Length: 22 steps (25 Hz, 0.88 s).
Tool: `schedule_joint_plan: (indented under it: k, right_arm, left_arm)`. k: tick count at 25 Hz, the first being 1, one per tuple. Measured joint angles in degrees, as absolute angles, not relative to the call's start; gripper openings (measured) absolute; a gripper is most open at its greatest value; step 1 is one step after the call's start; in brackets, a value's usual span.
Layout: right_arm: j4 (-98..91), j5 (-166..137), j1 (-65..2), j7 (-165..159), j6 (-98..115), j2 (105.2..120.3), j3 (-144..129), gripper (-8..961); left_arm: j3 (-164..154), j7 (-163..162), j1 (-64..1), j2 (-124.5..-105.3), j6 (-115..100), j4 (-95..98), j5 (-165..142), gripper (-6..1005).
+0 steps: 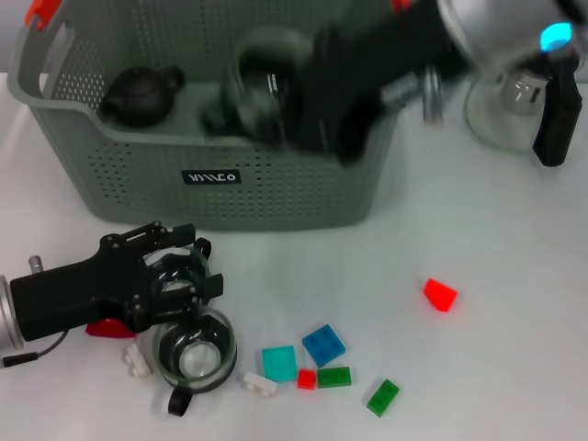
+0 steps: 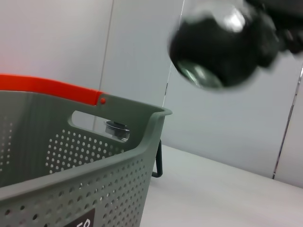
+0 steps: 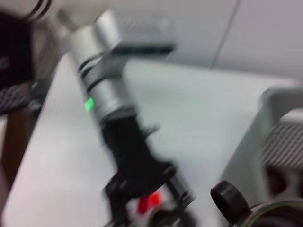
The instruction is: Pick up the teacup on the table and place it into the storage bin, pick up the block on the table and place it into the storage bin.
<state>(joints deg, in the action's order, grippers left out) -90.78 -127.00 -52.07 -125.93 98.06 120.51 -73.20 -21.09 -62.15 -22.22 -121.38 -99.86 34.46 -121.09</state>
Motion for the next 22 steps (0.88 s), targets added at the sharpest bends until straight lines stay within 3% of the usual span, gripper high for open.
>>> schedule_joint_plan:
  k: [8,22]
  right_arm:
    - [-84.95,-129.73,-53.9,-122.49,80.35,120.28,-68.64,63]
    - [-53.76,-131.58,-60.76,-113.47,59.55,120.23,-69.67,62]
  left_arm:
    - [-21.1,-62.07,-22.45,-121.38,-99.94,34.46,-121.04,830]
    - [-21.09,-61.43,-22.39,-121.53,-99.93,34.19,-121.02,830]
